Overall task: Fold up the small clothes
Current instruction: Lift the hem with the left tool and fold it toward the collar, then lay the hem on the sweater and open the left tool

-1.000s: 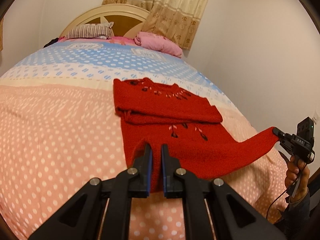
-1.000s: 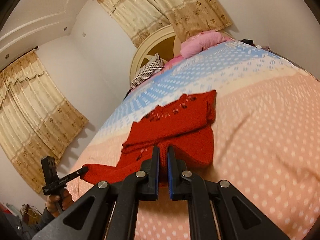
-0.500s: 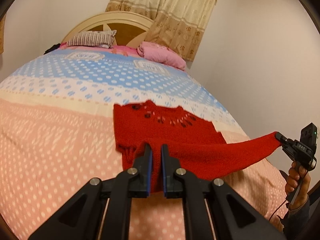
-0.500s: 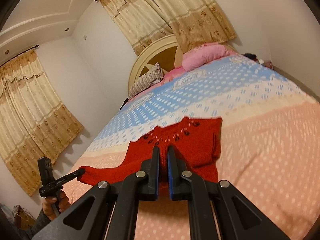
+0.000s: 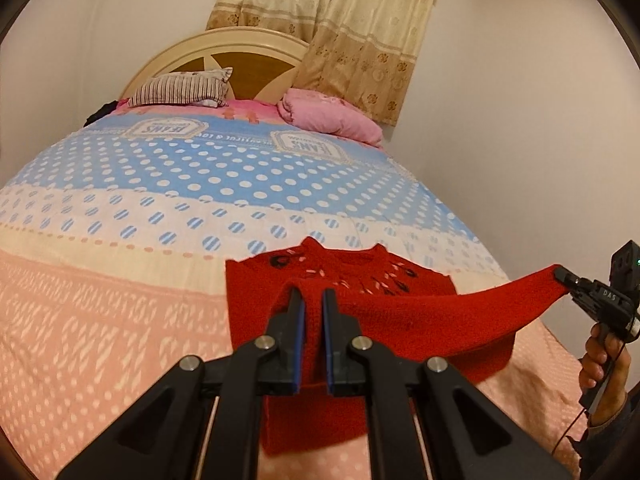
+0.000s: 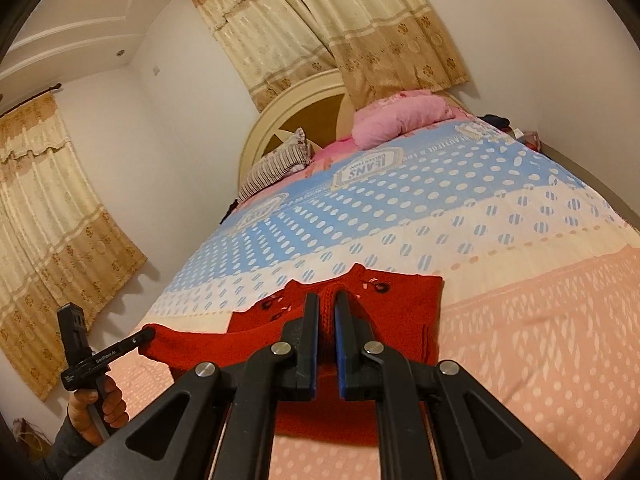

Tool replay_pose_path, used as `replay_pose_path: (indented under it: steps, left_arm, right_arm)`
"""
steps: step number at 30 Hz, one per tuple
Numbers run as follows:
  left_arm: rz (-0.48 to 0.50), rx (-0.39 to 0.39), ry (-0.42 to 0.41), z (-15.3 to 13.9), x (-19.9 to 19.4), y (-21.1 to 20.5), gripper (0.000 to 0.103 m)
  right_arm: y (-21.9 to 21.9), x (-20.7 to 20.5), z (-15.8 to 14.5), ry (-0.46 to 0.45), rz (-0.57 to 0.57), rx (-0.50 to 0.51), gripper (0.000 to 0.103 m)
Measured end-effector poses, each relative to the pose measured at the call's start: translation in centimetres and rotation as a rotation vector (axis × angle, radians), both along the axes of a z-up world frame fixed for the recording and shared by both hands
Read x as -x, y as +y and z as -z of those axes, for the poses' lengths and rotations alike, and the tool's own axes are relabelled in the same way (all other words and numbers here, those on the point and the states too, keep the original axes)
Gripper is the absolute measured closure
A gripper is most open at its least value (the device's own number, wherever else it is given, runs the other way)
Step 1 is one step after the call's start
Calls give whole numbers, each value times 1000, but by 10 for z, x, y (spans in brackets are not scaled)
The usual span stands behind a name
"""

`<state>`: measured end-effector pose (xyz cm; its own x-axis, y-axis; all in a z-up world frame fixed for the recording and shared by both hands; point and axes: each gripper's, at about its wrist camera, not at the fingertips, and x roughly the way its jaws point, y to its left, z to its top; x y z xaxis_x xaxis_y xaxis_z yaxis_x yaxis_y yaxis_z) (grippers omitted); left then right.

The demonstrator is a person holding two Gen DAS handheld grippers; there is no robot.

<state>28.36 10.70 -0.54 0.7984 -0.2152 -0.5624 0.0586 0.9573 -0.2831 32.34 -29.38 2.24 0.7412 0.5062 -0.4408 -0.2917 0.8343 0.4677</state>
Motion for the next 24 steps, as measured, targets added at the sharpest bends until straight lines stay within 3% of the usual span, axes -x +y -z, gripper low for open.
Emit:
replay_pose_path:
  steps: [7, 13, 17, 20, 21, 22, 23, 24]
  left_arm:
    - [-9, -38, 43, 19, -47, 2, 95]
    - [-14, -155, 94, 54, -86, -10, 95]
    - [-24, -155, 146, 79, -103, -5, 94]
    - [-46, -165, 158, 88, -107, -4, 85]
    - [-64, -159, 161, 88, -105, 0, 74]
    - [-71, -141, 162, 88, -100, 5, 58]
    - [-77, -123, 154, 87, -93, 11, 49]
    - [-93, -121, 140, 85, -87, 15, 32]
  right_arm:
    - [9, -53, 20, 57, 21, 32, 97]
    - [13, -101, 60, 134, 71, 83, 97]
    - [21, -133, 89, 191, 85, 119, 97]
    - [29, -152, 108, 220, 80, 161, 95]
    - [29, -154, 112, 225, 100, 178, 92]
    - [28, -154, 114, 230, 118, 180, 76]
    - [25, -151, 116, 232, 135, 172, 46]
    - [25, -147, 117, 231, 136, 168, 35]
